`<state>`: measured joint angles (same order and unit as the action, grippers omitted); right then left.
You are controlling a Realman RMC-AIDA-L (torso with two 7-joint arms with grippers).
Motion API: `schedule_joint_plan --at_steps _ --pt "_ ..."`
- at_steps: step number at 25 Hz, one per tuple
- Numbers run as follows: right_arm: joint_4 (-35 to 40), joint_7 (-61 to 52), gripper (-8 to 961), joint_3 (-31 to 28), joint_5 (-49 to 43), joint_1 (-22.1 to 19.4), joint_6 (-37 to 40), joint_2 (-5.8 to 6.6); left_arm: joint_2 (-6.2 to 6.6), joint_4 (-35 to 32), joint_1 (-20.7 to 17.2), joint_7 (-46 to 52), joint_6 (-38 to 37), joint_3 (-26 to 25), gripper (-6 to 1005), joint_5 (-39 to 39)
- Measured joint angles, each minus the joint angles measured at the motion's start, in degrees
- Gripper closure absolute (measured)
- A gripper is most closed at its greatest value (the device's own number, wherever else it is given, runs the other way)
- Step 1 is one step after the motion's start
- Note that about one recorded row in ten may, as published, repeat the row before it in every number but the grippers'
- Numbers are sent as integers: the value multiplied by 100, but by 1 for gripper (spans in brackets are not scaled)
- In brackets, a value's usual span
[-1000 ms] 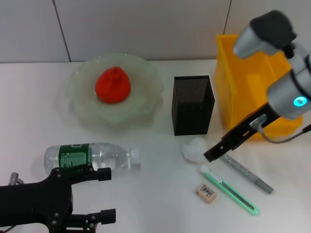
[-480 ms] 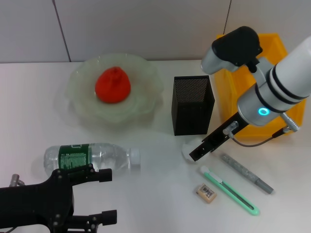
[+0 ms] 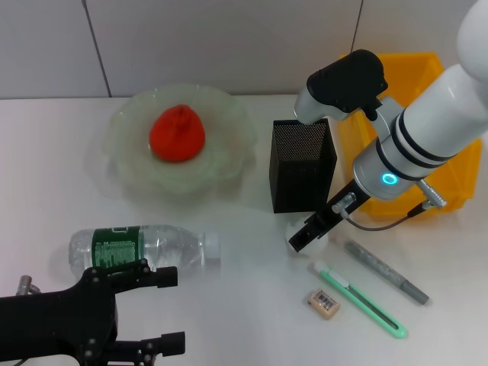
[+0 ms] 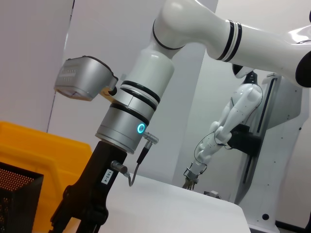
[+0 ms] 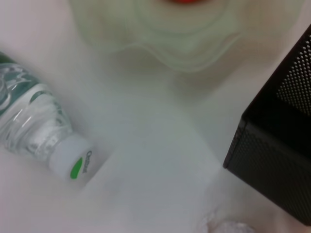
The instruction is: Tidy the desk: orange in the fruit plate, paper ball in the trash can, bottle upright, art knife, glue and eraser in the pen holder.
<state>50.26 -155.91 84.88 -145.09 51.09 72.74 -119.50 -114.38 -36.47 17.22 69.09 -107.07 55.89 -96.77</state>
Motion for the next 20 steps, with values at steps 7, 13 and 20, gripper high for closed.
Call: schedule_joint_plan --at_steps 7,13,20 --pt "-36 61 177 55 -3 14 -113 1 1 -5 -10 -1 1 1 145 1" --pt "-29 105 240 204 -4 16 -86 4 4 -8 -8 -1 0 1 146 0" --pt "700 114 405 159 -23 -154 474 33 5 -10 -36 -7 20 0 146 9"
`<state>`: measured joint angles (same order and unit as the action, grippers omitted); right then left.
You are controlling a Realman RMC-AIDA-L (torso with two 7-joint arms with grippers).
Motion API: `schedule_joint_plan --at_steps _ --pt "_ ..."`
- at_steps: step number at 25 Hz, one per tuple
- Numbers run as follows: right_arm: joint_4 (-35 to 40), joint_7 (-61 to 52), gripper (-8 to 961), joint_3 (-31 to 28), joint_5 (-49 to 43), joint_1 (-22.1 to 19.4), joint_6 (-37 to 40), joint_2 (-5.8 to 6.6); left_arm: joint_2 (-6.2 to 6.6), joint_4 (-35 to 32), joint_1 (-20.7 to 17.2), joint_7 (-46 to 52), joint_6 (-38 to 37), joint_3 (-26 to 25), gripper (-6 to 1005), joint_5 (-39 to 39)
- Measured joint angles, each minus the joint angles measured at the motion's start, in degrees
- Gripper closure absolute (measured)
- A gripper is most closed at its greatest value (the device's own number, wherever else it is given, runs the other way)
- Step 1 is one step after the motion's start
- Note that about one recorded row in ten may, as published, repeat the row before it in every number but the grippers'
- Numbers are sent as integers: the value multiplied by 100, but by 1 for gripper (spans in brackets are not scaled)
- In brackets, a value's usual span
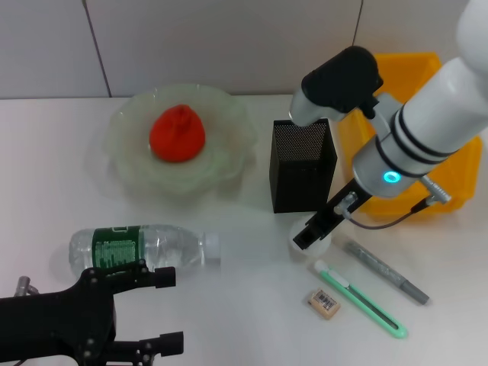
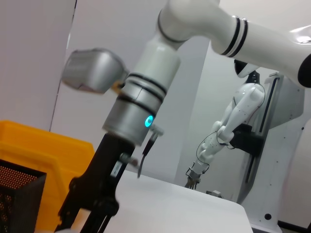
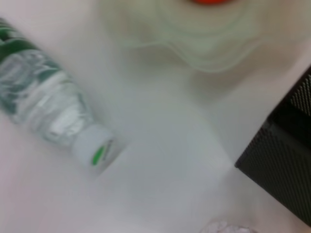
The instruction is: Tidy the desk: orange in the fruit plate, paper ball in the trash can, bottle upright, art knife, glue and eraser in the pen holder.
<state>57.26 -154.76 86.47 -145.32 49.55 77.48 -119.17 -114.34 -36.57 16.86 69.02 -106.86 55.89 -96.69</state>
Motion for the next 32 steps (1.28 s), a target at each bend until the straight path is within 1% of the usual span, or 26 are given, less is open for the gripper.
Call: schedule_joint_plan --at_steps 1,4,5,6,10,14,15,16,17,19,20,23,28,29,30,31,32 --pt "0 0 406 0 0 0 0 0 0 0 0 0 0 0 147 0" --pt "854 -48 408 -8 -103 -250 573 2 -1 -2 -8 -3 -15 -43 147 3" --pt "1431 -99 409 -30 -189 -413 1058 -13 0 -2 -8 -19 -24 -67 147 4" --pt "1431 -99 409 -30 -189 -413 1058 -13 0 -2 -8 -19 -24 -67 147 4" --pt "2423 -222 410 -77 -308 -682 1885 -27 2 6 -15 -64 -22 -81 148 11" --pt "3286 -505 412 -78 -983 -823 2509 -37 1 9 -9 -65 5 -87 148 25" --pt "3587 -638 412 -53 -1492 -872 2682 -40 1 10 -1 -65 8 -87 148 26" --pt "3587 -638 413 -53 -1492 -872 2682 -40 0 10 7 -66 9 -87 149 26" --pt "3692 -691 413 -42 -1740 -900 2731 -41 0 10 11 -65 10 -87 149 26" --pt "3794 -747 414 -61 -2066 -953 2696 -41 -11 10 20 -66 14 -87 149 24" --pt "3817 -756 415 -156 -2163 -1018 2525 -36 -27 11 25 -65 18 -87 149 23" --pt "3814 -740 410 -263 -2166 -1088 2319 -33 -37 10 25 -65 20 -87 149 25" --pt "3720 -560 402 -428 -2176 -1343 1414 -30 -50 10 13 -64 23 -170 150 24" --pt "3626 -526 401 -462 -2177 -1391 1218 -30 -55 10 3 -64 25 -216 150 15" --pt "3420 -489 399 -506 -2179 -1473 807 -26 -64 10 -11 -39 55 -269 150 -2" --pt "3420 -489 397 -506 -2179 -1473 807 -26 -65 10 -12 -25 66 -273 151 -3" --pt "3322 -473 396 -514 -2180 -1512 590 -23 -66 10 -14 5 80 -274 151 -4"
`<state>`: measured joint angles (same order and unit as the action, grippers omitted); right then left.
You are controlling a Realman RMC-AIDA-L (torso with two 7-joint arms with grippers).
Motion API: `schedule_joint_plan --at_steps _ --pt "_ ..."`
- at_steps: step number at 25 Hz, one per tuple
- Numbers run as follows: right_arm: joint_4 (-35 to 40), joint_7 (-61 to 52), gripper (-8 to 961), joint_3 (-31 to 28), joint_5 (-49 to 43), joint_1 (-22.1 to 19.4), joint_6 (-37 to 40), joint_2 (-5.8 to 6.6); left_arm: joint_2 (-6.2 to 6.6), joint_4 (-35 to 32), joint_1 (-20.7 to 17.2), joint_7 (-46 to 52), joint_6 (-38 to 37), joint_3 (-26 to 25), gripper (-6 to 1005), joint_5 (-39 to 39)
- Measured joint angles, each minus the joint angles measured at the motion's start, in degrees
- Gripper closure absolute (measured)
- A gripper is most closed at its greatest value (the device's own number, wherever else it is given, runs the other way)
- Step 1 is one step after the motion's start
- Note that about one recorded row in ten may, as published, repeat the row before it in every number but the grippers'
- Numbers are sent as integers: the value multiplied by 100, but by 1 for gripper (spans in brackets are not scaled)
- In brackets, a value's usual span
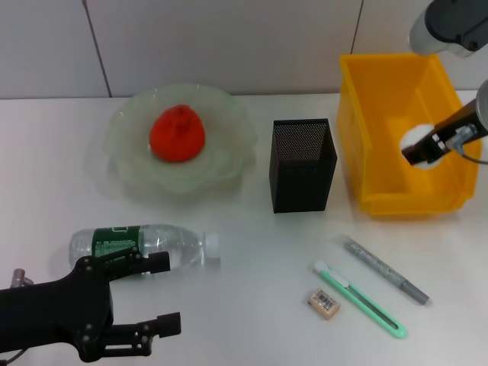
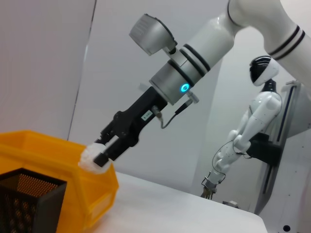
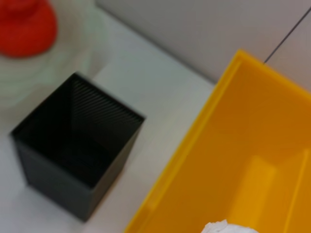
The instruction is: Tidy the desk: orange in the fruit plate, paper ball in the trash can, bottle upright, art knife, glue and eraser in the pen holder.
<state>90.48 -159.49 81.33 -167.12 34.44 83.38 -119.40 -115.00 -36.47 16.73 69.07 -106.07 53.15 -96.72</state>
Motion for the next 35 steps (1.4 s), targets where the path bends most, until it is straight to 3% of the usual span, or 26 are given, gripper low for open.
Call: schedule_joint_plan --at_steps 3,10,11,13,17,18,22,28,32,35 --pt "-402 77 391 -11 -3 -197 -976 5 -1 0 -2 66 53 -8 151 -1" --pt "-747 210 380 -13 -4 -352 -1747 13 -23 0 -7 56 85 -77 152 4" --pt "-771 214 378 -16 -4 -363 -1788 13 -96 0 -11 0 114 -371 152 -7" --pt "-757 216 375 -23 -3 -403 -1832 13 -91 9 4 -24 118 -379 152 -5" --pt "-660 218 221 -25 19 -434 -1786 9 -78 151 12 -235 133 -473 153 23" --pt "-486 235 183 -27 38 -466 -1599 2 -65 190 19 -268 138 -527 153 16" --pt "-113 281 185 -24 61 -486 -1034 -6 -53 257 15 -447 221 -685 154 4" --pt "834 305 187 15 332 -474 470 -8 -35 239 29 -504 338 -793 154 -6" --pt "1259 446 187 -104 917 -443 1301 3 19 236 84 -488 404 -775 155 -6" --pt "1237 739 187 -553 1684 -473 1624 14 91 238 166 -392 556 -770 155 -6"
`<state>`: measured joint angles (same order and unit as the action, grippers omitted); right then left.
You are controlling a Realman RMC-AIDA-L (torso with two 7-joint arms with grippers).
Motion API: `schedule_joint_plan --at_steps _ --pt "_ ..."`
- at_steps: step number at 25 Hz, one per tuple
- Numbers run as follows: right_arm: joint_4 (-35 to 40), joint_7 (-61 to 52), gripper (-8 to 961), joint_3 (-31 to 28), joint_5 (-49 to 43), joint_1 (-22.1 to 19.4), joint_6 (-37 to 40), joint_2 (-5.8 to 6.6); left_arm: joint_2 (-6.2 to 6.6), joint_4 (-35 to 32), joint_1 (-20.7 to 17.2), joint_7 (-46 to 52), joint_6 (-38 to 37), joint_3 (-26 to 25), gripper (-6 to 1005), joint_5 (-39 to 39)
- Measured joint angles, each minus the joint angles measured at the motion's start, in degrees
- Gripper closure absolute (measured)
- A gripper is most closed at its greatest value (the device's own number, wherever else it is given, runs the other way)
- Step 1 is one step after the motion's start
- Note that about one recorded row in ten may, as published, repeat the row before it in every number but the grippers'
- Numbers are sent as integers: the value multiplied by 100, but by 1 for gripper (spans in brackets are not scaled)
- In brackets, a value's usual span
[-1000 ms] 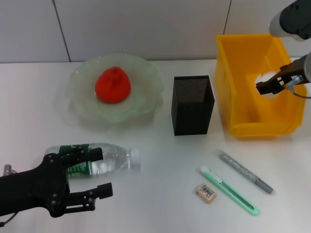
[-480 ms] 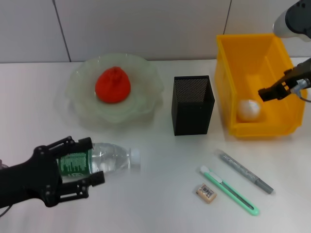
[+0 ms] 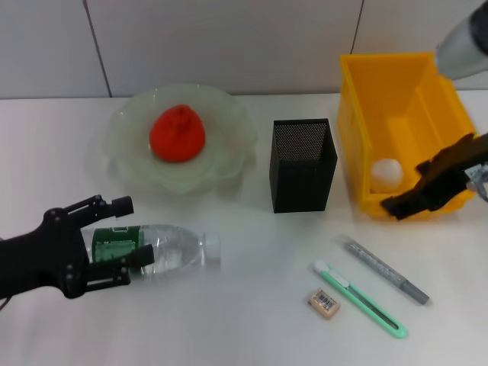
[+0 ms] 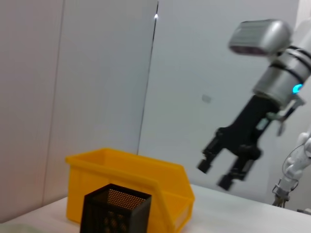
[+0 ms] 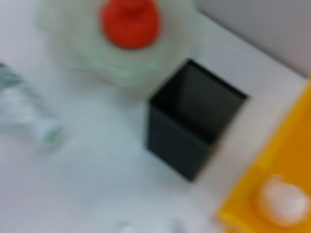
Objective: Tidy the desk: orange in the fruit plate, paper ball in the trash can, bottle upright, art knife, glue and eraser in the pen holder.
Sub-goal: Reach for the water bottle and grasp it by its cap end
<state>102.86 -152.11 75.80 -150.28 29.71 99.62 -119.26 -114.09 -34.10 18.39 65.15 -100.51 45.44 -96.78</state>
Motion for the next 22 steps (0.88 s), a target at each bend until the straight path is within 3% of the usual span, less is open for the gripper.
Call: schedule_joint_plan --at_steps 4,7,8,10,13,16,18,21,22 --pt "-514 984 187 -803 1217 -254 68 3 50 -22 169 116 126 -19 156 -189" --pt "-1260 1946 187 -1463 2214 -523 -53 6 17 -265 222 303 317 -32 156 -387" --pt "-1879 2634 187 -1926 2790 -674 -122 7 3 -385 236 403 380 -28 156 -462" --pt "-2123 2940 187 -2095 2981 -743 -167 7 3 -385 236 403 380 -28 157 -462" --pt "-2824 4117 187 -2498 3513 -990 -341 5 -100 -1298 400 1152 525 -4 157 -1067" --pt "-3503 5381 187 -2850 3971 -1221 -382 7 -118 -1436 434 1267 532 -4 157 -1175" --pt "-4164 6536 187 -3236 4483 -1422 -136 12 -225 -2092 620 1800 538 14 158 -1764" --pt "-4545 7108 187 -3499 4770 -1529 74 12 -281 -2294 681 1945 532 19 158 -1964" --pt "-4657 7284 187 -3607 4853 -1561 171 12 -415 -2874 796 2299 474 116 158 -2445"
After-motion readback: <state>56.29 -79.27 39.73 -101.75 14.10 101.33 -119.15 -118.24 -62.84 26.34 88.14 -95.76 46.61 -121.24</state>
